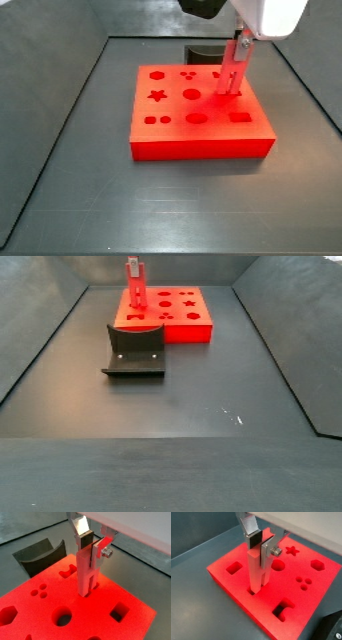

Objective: Insert the double-square object.

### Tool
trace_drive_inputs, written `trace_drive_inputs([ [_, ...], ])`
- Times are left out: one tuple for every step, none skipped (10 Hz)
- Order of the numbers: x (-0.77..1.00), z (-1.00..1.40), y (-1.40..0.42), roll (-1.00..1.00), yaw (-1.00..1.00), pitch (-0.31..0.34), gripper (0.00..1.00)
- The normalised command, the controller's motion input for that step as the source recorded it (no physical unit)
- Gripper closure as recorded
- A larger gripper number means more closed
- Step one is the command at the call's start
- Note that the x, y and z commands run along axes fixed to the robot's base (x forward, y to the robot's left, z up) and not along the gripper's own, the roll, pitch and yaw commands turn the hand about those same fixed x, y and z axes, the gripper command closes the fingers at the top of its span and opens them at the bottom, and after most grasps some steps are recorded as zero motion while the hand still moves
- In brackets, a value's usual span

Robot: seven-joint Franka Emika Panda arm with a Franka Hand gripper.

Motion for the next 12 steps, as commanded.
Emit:
trace_drive_inputs([
  [0.14,-0.09,0.00,0.01,0.00,0.019,1.00],
  [0.03,-0.08,-0.03,0.01,0.00,0.016,1.00],
  [0.05,-0.09,-0.03,0.01,0.00,0.000,1.00],
  [0.00,-0.13,-0.04,0.00,0.00,0.000,1.00],
  [0.00,-0.10,-0.07,0.02,0.00,0.000,1.00],
  [0.00,-0.06,-0.13,0.01,0.00,0.000,1.00],
  [0.03,-0.10,-0.13,0.00,0.00,0.000,1.00],
  [0.02,-0.18,0.00,0.00,0.00,0.000,1.00],
  [0.04,-0.27,0.00,0.00,0.00,0.000,1.00],
  [0.11,-0.45,0.00,0.00,-0.01,0.007,1.00],
  [0.07,-0.64,0.02,0.02,-0.07,0.000,1.00],
  [0.09,-0.55,0.00,0.06,-0.10,0.000,1.00],
])
